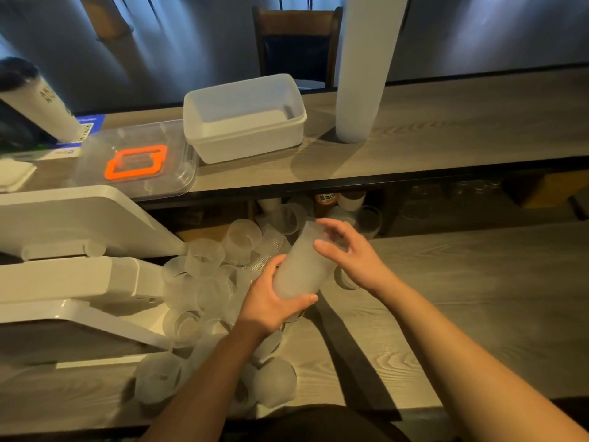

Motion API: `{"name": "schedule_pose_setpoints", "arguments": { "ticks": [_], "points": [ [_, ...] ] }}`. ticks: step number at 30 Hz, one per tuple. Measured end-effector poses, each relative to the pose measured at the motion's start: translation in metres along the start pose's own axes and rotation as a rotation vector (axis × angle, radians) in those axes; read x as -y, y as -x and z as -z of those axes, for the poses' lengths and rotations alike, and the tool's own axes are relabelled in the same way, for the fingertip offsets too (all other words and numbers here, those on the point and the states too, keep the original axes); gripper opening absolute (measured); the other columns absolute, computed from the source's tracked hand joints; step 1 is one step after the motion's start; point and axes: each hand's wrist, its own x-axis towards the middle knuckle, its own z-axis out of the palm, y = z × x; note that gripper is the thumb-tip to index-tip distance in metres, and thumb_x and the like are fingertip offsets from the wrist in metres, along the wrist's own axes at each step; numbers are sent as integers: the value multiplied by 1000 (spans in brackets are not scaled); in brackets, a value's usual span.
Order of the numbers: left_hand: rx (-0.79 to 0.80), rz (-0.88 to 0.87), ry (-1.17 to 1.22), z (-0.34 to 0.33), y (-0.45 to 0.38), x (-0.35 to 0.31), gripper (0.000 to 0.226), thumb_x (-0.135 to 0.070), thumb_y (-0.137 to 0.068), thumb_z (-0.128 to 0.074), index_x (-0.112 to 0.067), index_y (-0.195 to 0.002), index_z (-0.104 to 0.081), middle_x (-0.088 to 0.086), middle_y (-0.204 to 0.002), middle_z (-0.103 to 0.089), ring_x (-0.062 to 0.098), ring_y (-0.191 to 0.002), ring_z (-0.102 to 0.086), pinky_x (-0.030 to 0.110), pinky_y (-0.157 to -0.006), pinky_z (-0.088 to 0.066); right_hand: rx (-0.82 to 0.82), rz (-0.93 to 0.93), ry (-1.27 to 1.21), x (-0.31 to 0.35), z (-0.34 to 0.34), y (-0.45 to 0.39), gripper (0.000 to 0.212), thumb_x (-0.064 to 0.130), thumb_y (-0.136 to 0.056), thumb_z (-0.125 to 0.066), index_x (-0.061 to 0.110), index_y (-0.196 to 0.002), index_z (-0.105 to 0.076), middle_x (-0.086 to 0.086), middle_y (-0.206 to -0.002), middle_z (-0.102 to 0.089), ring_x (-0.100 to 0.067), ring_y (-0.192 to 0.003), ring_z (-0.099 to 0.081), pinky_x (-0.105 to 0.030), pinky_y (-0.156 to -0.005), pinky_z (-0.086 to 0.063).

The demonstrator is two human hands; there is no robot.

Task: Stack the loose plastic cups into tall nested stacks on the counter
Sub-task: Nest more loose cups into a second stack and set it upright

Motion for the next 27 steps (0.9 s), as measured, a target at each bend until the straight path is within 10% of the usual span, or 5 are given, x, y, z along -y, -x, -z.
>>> {"name": "schedule_pose_setpoints", "arguments": {
  "ticks": [5, 13, 20, 27],
  "points": [
    [-20, 8, 16, 2, 1, 2, 79, -38, -67, -90, -41, -129, -40, -14, -119, -50, 7, -104, -55, 24, -76, -54, 74, -42, -47, -6, -18, 7, 50, 54, -97, -43, 31, -141, -47, 25, -129, -45, 18, -115, -41, -8, -92, -33],
    [-90, 110, 69, 4, 2, 13, 83, -49, -62, -89, -42, -128, -40, -13, -120, -52, 9, -105, -56, 32, -84, -54, -564, -290, -157, -88, 9, 2, 34, 29, -100, -57, 17, -132, -55, -1, -120, -62, -18, -115, -60, -27, -90, -52],
    [-82, 151, 53, 3, 6, 10, 91, -60, -50, -79, -40, -129, -39, -13, -119, -50, 12, -104, -56, 32, -82, -55, -228, -450, 326, -162, 17, -7, 112, 47, -69, -88, 20, -157, -23, -6, -160, -28, -31, -146, -31, -54, -114, -39],
    [-88, 169, 90, 4, 10, 9, 93, -60, -49, -78, -42, -132, -40, -10, -121, -51, 14, -106, -58, 37, -82, -58, -173, -349, 494, -172, 12, -21, 89, 26, -77, -85, 19, -150, -35, -6, -150, -42, -26, -140, -38, -47, -114, -39]
  ]
}}
